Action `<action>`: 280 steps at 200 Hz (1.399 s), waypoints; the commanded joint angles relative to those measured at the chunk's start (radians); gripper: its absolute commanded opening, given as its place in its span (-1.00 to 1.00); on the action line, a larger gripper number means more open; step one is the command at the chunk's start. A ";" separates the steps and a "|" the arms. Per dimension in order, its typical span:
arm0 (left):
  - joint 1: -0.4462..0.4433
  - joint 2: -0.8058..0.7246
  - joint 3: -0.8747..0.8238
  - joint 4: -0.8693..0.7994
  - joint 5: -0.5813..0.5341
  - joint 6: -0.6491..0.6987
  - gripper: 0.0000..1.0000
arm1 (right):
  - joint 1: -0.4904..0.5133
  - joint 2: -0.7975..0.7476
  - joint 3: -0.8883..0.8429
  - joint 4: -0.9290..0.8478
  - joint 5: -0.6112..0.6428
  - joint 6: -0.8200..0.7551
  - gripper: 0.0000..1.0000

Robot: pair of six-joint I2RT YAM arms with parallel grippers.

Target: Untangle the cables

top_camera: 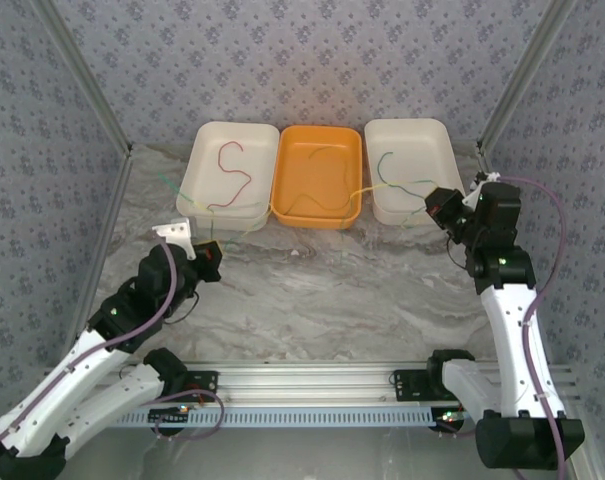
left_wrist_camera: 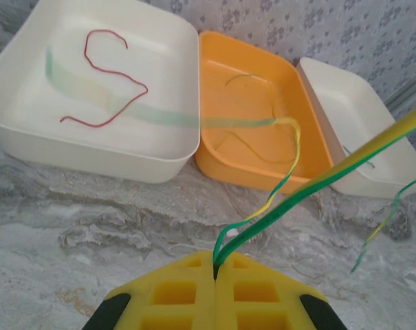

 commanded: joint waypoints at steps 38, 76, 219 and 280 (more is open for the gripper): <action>0.012 -0.006 0.085 0.019 0.092 0.039 -1.00 | 0.045 0.045 -0.085 0.158 -0.094 0.090 -1.00; 0.013 0.001 0.006 0.166 0.217 -0.029 -1.00 | 0.169 0.115 -0.158 0.386 -0.093 0.240 -1.00; 0.011 -0.001 -0.092 0.335 0.380 0.004 -1.00 | 0.291 0.304 -0.277 0.334 0.179 0.148 0.29; 0.010 0.085 -0.015 0.244 0.570 0.262 -1.00 | 0.458 0.122 0.006 0.090 0.059 -0.492 0.32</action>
